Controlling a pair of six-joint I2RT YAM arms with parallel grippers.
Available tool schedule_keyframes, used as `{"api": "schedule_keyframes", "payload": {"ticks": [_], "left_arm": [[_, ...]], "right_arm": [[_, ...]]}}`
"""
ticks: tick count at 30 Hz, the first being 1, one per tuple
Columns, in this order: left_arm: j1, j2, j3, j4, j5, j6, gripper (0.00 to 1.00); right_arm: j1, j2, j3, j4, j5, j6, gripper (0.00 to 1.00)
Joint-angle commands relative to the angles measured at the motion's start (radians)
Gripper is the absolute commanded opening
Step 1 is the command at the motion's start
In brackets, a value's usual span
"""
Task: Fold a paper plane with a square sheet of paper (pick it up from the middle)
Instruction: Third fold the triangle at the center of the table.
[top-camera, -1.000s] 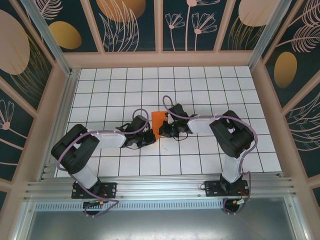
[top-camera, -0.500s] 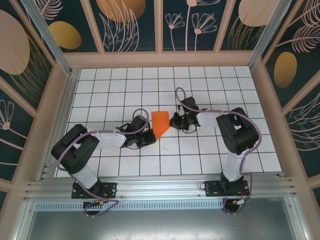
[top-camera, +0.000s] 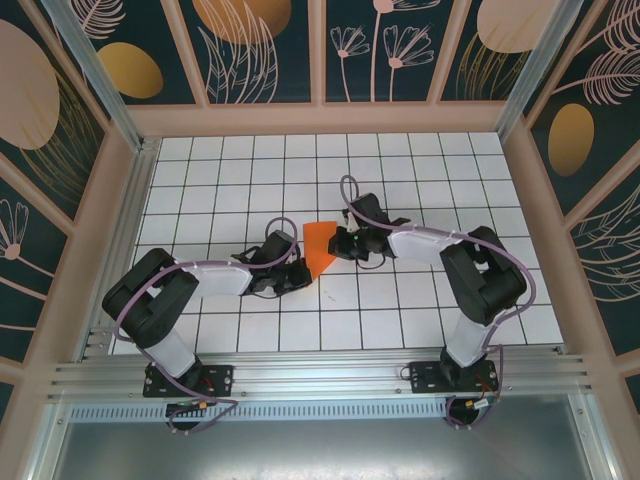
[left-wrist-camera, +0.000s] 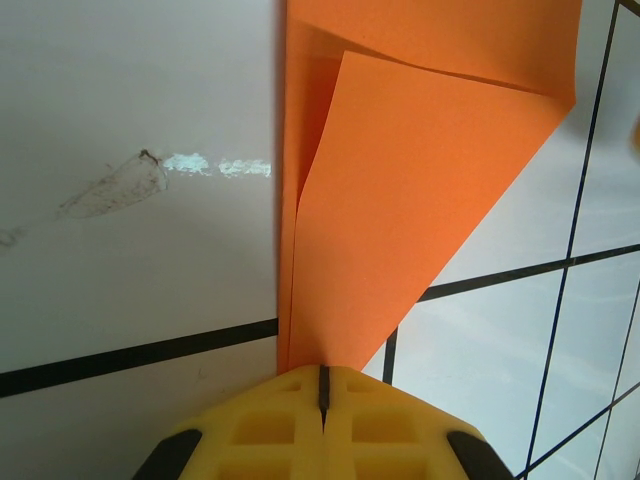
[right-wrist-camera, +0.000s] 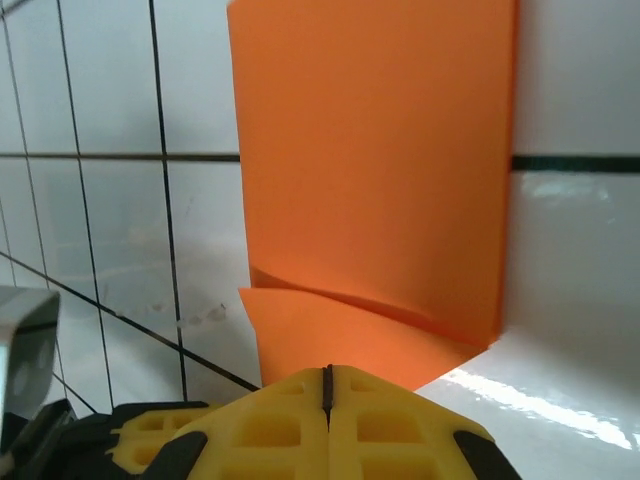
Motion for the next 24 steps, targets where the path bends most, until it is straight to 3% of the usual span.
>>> {"api": "schedule_keyframes", "payload": {"ticks": [1, 11, 16, 24], "left_arm": [[0.002, 0.015, -0.021, -0.116, -0.024, 0.016, 0.05], [0.001, -0.039, 0.018, -0.115, -0.016, 0.028, 0.09], [0.002, -0.087, 0.068, -0.035, -0.006, 0.017, 0.14], [0.002, 0.030, 0.149, -0.016, 0.013, 0.020, 0.14]], "right_arm": [[0.010, 0.061, 0.035, 0.013, -0.028, 0.018, 0.01], [0.000, 0.150, 0.038, -0.035, 0.020, 0.026, 0.01], [0.000, 0.160, 0.018, -0.035, 0.020, 0.036, 0.01], [0.000, 0.166, 0.015, -0.040, 0.023, 0.036, 0.01]]}}
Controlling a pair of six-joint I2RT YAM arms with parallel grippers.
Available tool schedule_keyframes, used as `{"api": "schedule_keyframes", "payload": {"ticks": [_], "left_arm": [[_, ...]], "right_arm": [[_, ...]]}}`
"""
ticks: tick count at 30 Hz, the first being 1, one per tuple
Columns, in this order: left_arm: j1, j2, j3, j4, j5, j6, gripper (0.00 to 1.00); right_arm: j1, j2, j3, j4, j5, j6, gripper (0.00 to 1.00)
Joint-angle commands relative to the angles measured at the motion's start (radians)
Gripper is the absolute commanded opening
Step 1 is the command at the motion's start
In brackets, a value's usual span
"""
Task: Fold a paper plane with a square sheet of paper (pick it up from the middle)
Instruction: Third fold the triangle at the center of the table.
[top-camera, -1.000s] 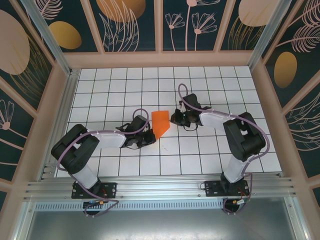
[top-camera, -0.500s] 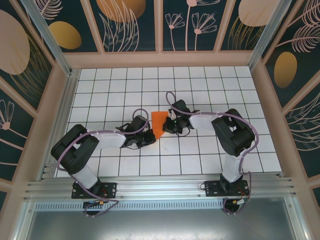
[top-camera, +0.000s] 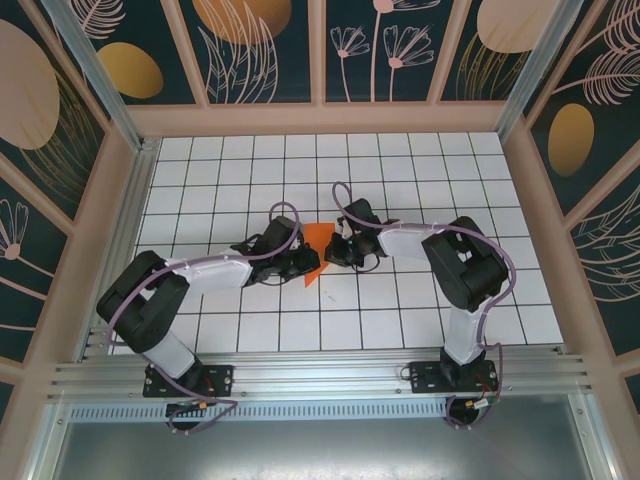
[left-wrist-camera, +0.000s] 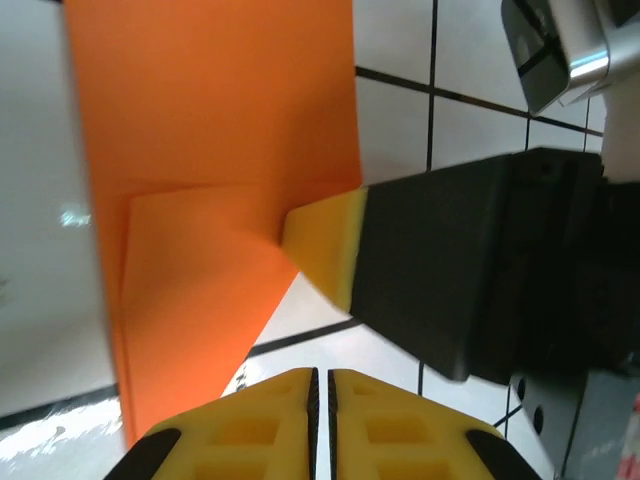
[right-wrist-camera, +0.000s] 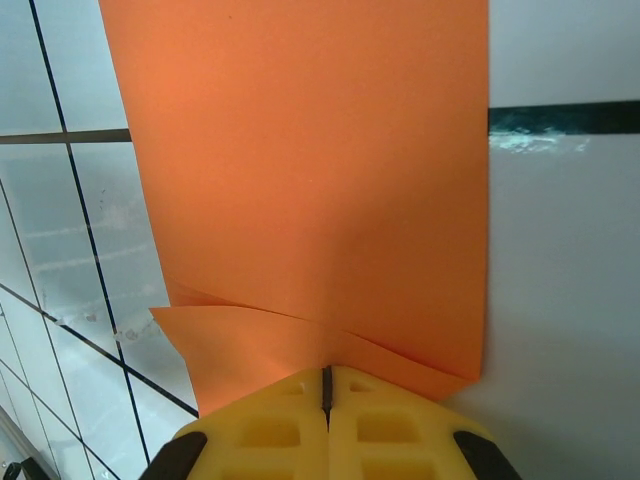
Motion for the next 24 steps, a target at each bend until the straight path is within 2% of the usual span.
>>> {"api": "schedule_keyframes", "payload": {"ticks": [1, 11, 24], "left_arm": [[0.000, 0.064, 0.040, 0.006, 0.017, 0.011, 0.14], [0.002, 0.162, 0.070, -0.049, 0.049, 0.036, 0.13], [0.001, 0.090, -0.079, -0.087, 0.082, 0.064, 0.13]], "right_arm": [[-0.004, 0.054, -0.018, -0.038, 0.050, 0.012, 0.01], [-0.005, 0.071, -0.013, -0.044, 0.053, 0.019, 0.01], [-0.006, 0.100, 0.013, -0.092, 0.087, 0.023, 0.00]]}}
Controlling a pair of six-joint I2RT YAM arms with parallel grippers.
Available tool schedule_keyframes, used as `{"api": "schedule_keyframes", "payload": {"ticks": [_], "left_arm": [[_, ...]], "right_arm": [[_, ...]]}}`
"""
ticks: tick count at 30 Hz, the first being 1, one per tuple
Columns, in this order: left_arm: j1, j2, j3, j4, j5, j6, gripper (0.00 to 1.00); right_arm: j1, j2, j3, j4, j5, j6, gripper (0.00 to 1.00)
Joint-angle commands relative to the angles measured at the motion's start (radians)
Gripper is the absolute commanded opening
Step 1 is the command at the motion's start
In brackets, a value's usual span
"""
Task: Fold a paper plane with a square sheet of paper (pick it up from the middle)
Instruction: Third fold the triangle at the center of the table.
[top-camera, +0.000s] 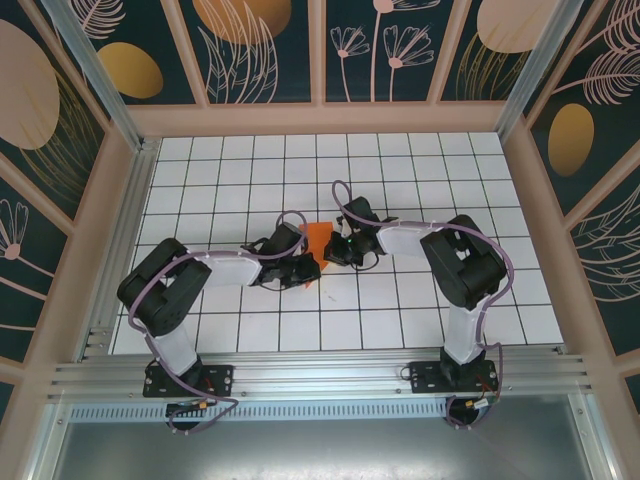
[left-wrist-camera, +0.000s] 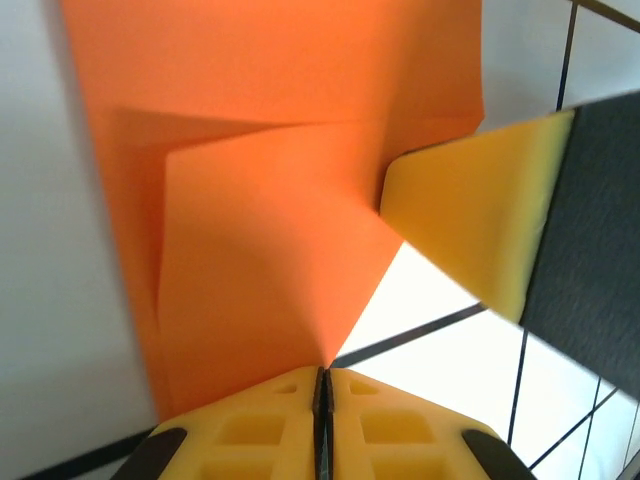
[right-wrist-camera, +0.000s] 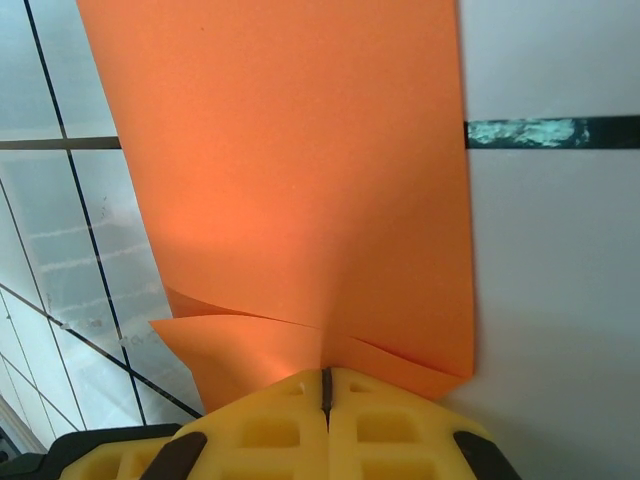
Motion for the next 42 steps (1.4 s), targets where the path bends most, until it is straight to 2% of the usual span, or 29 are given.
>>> {"api": "schedule_keyframes", "payload": {"ticks": [1, 8, 13, 20, 25, 31, 35, 42], "left_arm": [[0.000, -0.023, -0.070, -0.095, 0.025, 0.021, 0.13], [-0.001, -0.084, -0.154, -0.105, 0.038, 0.022, 0.13], [-0.002, -0.117, -0.163, -0.165, 0.039, 0.070, 0.13], [0.022, -0.274, -0.068, -0.139, -0.082, 0.000, 0.15], [0.034, -0.292, -0.036, -0.096, -0.196, -0.027, 0.21], [0.034, -0.199, 0.004, -0.021, -0.149, -0.023, 0.24], [0.033, -0.149, 0.029, 0.004, -0.142, -0.019, 0.25], [0.033, -0.074, 0.067, 0.001, -0.167, -0.008, 0.24]], "right_arm": [[-0.002, 0.081, -0.013, -0.070, 0.098, 0.017, 0.00], [-0.003, 0.087, -0.005, -0.081, 0.106, 0.014, 0.00], [-0.002, 0.090, -0.005, -0.086, 0.109, 0.015, 0.00], [-0.003, 0.038, 0.010, -0.074, 0.069, -0.004, 0.01], [-0.009, -0.059, 0.049, -0.038, 0.016, -0.010, 0.15], [-0.034, -0.163, 0.034, 0.009, 0.001, 0.013, 0.30], [-0.058, -0.222, -0.027, 0.020, 0.039, 0.023, 0.39], [-0.129, -0.285, -0.140, 0.064, 0.048, 0.033, 0.48]]}}
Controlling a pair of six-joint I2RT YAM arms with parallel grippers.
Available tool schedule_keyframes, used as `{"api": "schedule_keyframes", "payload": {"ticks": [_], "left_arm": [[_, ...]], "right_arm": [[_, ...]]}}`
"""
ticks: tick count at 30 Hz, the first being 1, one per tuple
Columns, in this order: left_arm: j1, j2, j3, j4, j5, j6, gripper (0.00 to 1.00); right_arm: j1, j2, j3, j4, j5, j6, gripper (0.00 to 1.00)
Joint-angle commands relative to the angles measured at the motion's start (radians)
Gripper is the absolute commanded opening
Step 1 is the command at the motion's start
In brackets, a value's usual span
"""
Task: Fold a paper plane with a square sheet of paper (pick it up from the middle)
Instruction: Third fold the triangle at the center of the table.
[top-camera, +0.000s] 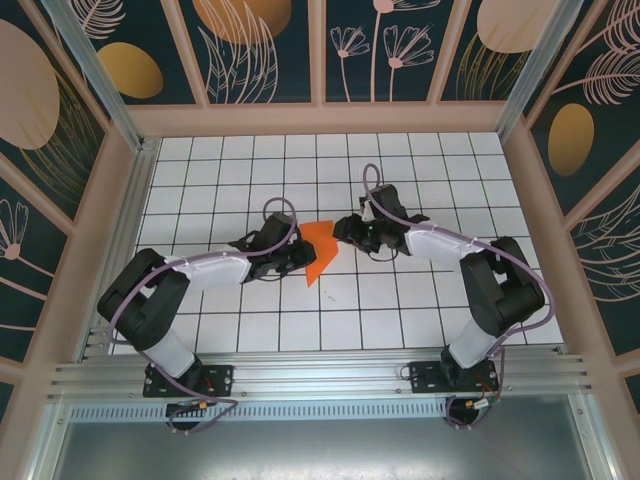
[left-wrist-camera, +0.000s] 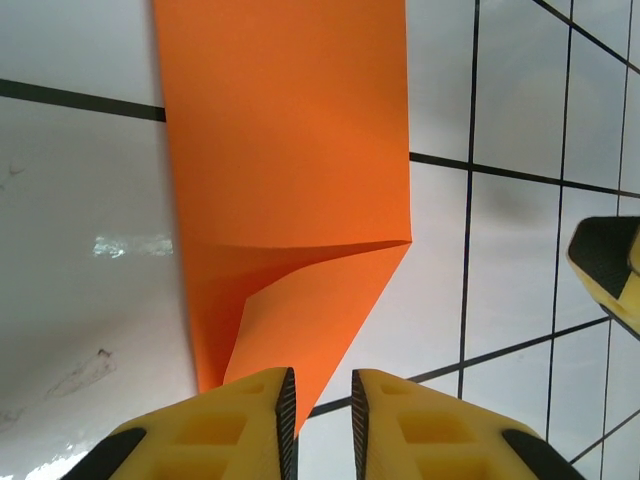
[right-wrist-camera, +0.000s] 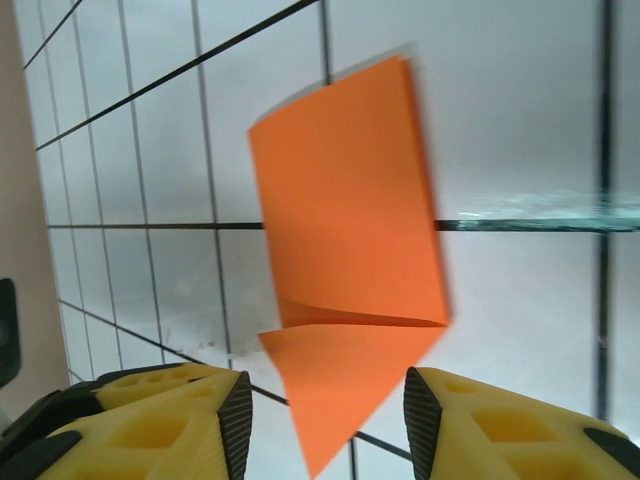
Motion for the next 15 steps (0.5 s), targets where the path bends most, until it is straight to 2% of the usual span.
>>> {"api": "schedule_keyframes", "payload": {"ticks": [1, 9, 15], "left_arm": [[0.003, 0.036, 0.043, 0.012, -0.028, 0.012, 0.23], [0.001, 0.101, 0.069, 0.002, -0.016, 0.017, 0.16], [0.002, 0.127, 0.083, -0.064, -0.090, 0.022, 0.13]], "right_arm": [[-0.024, -0.023, -0.041, 0.027, 0.015, 0.005, 0.49], [-0.031, -0.001, -0.049, 0.035, 0.004, 0.003, 0.50], [-0.032, 0.024, -0.045, 0.044, -0.029, -0.014, 0.50]]}}
